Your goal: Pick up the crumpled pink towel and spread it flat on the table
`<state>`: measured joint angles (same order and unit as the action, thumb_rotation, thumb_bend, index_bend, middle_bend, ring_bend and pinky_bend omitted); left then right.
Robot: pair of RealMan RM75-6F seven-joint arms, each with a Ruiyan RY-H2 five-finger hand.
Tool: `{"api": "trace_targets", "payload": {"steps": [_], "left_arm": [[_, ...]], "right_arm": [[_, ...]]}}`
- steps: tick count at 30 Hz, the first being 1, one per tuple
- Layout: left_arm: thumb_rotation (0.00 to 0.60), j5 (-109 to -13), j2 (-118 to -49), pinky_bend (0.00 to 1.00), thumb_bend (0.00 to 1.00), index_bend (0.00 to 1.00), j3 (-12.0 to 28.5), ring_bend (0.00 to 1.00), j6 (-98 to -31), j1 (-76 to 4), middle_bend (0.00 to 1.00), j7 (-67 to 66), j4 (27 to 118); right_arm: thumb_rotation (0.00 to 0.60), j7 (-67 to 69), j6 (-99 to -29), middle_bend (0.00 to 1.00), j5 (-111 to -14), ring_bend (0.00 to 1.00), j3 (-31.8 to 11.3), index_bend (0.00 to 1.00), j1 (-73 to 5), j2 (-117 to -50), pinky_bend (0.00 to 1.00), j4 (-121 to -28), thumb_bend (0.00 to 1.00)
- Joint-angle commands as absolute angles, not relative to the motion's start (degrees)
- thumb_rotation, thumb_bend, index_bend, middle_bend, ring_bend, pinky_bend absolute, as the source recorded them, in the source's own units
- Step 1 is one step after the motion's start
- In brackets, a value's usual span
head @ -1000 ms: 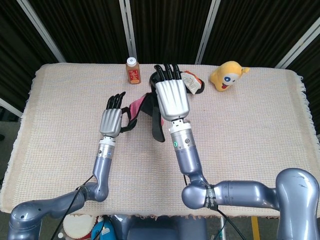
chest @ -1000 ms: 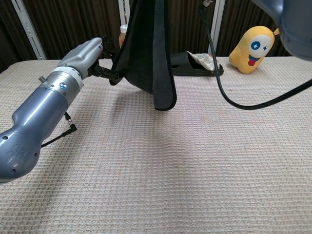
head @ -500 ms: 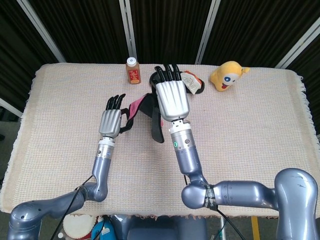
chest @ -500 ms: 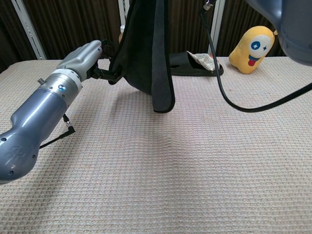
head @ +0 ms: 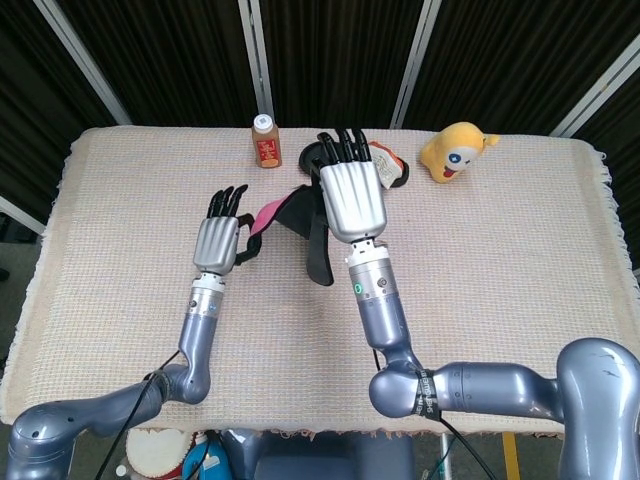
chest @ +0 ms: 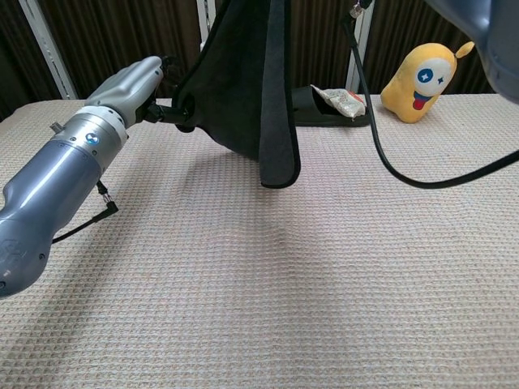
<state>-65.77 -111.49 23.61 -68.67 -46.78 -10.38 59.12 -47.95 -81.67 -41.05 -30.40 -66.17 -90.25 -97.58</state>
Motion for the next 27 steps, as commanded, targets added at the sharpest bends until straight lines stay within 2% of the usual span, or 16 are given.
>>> {"api": "trace_targets", "payload": {"steps": [1, 13, 27], "left_arm": [[0.6, -66.09, -110.38, 0.0, 0.55, 0.62, 23.84, 0.0, -69.31, -46.56, 0.06, -10.87, 60.51], [0.6, -66.81, -105.3, 0.0, 0.55, 0.62, 24.66, 0.0, -71.41, -45.7, 0.06, -14.1, 67.77], [0.6, -64.37, -101.99, 0.0, 0.55, 0.62, 27.04, 0.0, -70.71, -47.56, 0.06, -19.84, 73.83]], "right_arm": [[0.6, -47.67, -81.62, 0.23, -41.1, 0.12, -30.19, 0.64, -65.7, -89.83, 0.11, -98.05, 0.56], [0.6, -45.53, -81.53, 0.23, -40.69, 0.12, -28.85, 0.64, -62.55, -87.89, 0.11, -99.62, 0.56], [0.6, -39.91, -79.5, 0.23, -41.58, 0.12, -28.0, 0.65, -59.57, -86.93, 0.11, -97.91, 0.56]]}}
